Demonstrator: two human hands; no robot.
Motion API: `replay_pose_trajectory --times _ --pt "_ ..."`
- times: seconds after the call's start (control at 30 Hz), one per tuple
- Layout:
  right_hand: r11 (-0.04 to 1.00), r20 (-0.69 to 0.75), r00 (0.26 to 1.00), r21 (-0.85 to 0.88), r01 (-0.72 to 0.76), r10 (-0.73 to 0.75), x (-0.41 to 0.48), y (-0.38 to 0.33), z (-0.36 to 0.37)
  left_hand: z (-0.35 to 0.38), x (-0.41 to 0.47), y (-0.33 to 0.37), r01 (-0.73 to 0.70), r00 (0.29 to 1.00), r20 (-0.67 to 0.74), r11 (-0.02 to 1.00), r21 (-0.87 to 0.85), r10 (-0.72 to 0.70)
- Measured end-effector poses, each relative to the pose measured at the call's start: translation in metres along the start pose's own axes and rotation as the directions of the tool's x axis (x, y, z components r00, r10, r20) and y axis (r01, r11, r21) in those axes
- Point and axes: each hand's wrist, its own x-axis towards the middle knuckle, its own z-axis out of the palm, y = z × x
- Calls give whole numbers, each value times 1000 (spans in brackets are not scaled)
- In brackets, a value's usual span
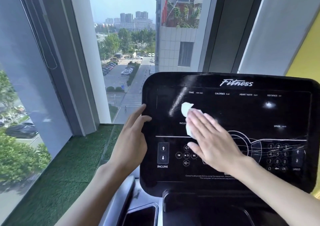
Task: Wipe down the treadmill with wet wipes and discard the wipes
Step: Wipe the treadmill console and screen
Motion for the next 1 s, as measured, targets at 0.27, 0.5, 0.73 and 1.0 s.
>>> replay_pose_trajectory --times 0.27,0.5,0.73,1.0 --pt "860 -152 882 346 -375 446 4 -37 16 5 2 -3 21 999 -32 996 -82 -24" --pt "877 -322 922 479 -36 214 35 -34 7 7 -18 -12 65 995 -58 975 -211 -78" --pt "846 -447 844 533 -16 298 38 -35 -15 12 -35 -18 174 980 -25 919 -353 -195" --pt "785 -337 810 247 568 -480 5 -118 16 12 -55 -29 338 928 55 772 -539 -369"
